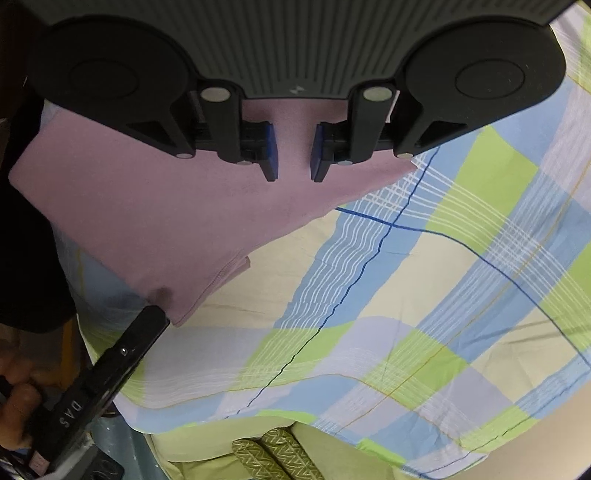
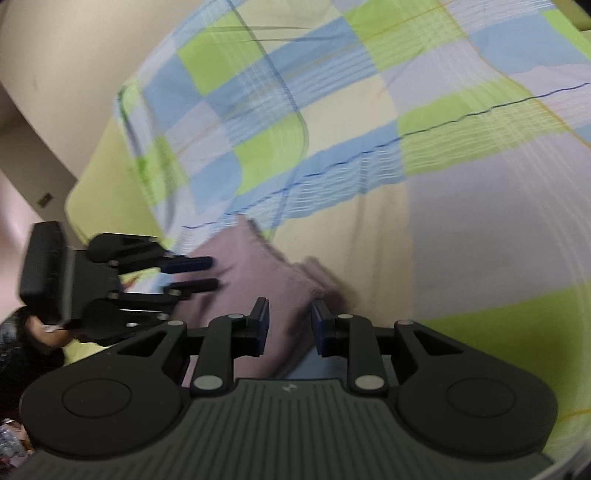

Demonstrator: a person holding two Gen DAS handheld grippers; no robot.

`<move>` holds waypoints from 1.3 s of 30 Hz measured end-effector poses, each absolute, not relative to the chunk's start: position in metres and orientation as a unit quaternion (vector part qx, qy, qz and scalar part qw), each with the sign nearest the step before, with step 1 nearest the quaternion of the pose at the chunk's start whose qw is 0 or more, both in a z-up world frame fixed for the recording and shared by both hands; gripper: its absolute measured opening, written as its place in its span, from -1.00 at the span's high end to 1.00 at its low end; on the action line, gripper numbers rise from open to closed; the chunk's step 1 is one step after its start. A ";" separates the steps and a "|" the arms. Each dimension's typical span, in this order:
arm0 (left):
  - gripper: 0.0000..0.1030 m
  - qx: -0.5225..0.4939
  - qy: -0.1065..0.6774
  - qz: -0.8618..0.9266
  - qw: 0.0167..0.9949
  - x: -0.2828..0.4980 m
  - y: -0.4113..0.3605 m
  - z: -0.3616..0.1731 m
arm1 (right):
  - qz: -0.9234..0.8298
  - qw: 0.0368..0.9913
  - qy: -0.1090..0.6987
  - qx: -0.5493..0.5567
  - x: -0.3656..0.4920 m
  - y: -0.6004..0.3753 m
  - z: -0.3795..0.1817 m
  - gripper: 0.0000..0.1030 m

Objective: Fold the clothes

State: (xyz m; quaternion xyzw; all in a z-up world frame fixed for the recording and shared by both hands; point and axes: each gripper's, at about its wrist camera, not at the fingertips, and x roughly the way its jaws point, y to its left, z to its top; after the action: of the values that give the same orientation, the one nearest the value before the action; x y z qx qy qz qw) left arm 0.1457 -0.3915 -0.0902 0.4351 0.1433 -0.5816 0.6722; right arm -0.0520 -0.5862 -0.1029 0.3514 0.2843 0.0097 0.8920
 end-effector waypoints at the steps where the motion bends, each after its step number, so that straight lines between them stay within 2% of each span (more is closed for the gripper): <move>1: 0.50 0.435 0.143 -0.582 0.672 0.145 -0.392 -0.091 | 0.011 0.891 0.287 0.351 -0.049 -0.585 -0.103 0.57; 13: 0.49 0.433 0.141 -0.579 0.676 0.141 -0.383 -0.091 | -0.022 0.872 0.306 0.381 -0.031 -0.589 -0.118 0.55; 21: 0.47 0.425 0.143 -0.579 0.681 0.144 -0.384 -0.093 | -0.040 0.865 0.312 0.391 -0.030 -0.584 -0.116 0.43; 23: 0.46 0.424 0.138 -0.579 0.682 0.143 -0.383 -0.091 | -0.052 0.863 0.309 0.396 -0.026 -0.584 -0.120 0.50; 24: 0.45 0.423 0.136 -0.579 0.684 0.142 -0.383 -0.090 | -0.053 0.864 0.306 0.396 -0.024 -0.583 -0.120 0.60; 25: 0.44 0.423 0.134 -0.578 0.685 0.142 -0.382 -0.089 | -0.042 0.870 0.298 0.390 -0.023 -0.579 -0.117 0.87; 26: 0.43 0.421 0.133 -0.577 0.687 0.143 -0.381 -0.088 | -0.022 0.879 0.289 0.379 -0.022 -0.575 -0.112 0.89; 30: 0.41 0.415 0.138 -0.572 0.693 0.148 -0.380 -0.088 | 0.016 0.911 0.257 0.322 -0.030 -0.565 -0.092 0.90; 36: 0.41 0.416 0.141 -0.572 0.693 0.150 -0.385 -0.094 | -0.018 0.867 0.294 0.402 -0.038 -0.596 -0.139 0.87; 39: 0.31 0.412 0.144 -0.571 0.695 0.152 -0.385 -0.095 | -0.027 0.869 0.278 0.409 -0.044 -0.598 -0.135 0.78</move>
State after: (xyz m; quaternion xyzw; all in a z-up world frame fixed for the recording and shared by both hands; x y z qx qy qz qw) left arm 0.1522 -0.3854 -0.0952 0.4120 0.1444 -0.5708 0.6954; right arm -0.0440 -0.5977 -0.1351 0.4088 0.2783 -0.0266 0.8688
